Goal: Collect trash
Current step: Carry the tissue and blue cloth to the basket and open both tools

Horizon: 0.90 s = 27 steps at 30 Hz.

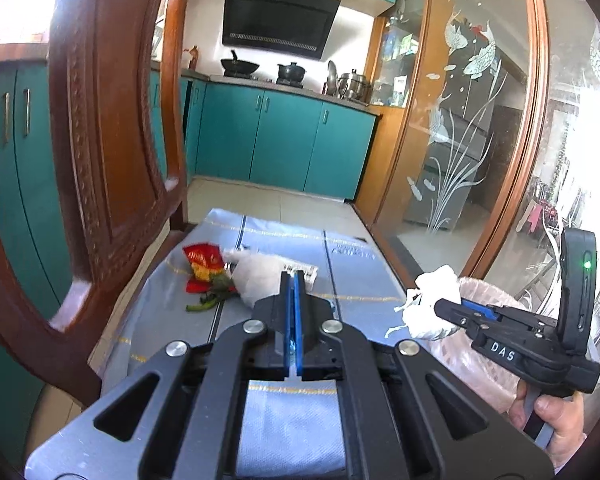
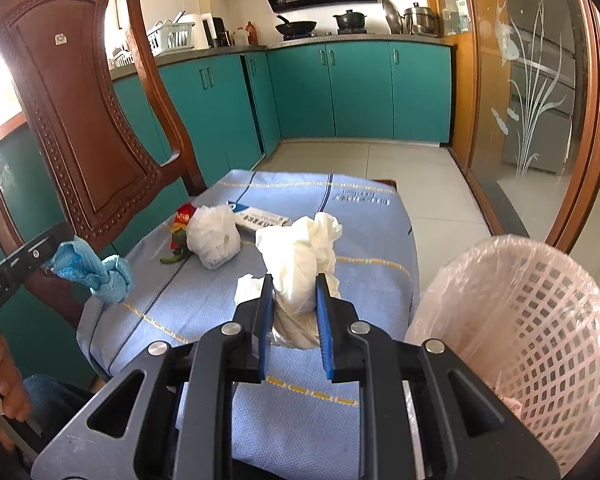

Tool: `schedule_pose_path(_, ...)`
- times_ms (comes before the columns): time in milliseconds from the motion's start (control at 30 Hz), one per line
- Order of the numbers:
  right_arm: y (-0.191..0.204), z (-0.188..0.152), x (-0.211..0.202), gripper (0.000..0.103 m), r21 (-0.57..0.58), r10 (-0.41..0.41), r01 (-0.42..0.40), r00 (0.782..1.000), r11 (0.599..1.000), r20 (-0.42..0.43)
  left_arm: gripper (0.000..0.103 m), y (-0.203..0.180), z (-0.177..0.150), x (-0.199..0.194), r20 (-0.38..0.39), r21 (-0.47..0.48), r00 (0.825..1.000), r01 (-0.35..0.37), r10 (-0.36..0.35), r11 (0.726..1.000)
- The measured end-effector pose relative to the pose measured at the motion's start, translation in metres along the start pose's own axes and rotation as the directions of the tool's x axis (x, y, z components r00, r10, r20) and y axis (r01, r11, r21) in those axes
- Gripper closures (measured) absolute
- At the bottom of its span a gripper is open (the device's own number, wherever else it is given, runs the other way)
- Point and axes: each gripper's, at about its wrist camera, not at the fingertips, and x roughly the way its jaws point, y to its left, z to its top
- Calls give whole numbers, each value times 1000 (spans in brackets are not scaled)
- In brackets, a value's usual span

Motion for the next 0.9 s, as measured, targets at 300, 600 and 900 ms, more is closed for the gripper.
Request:
schedule_pose_path(300,-7,5,-11,83,7,-7,7,1000,1000,29,100,-23,11,0,16,32,999,38,-39,999)
schedule_pose_path(600,-15,1,-13,83,31,12,-13,1000,999,29,101,-31,11,5,-10,37,999,51,-50,998)
schedule_pose_path(900,-65,4,-64,83,105,-95,83,989,991,115,101,-81,32,17,-41,57,972,233,-230,971)
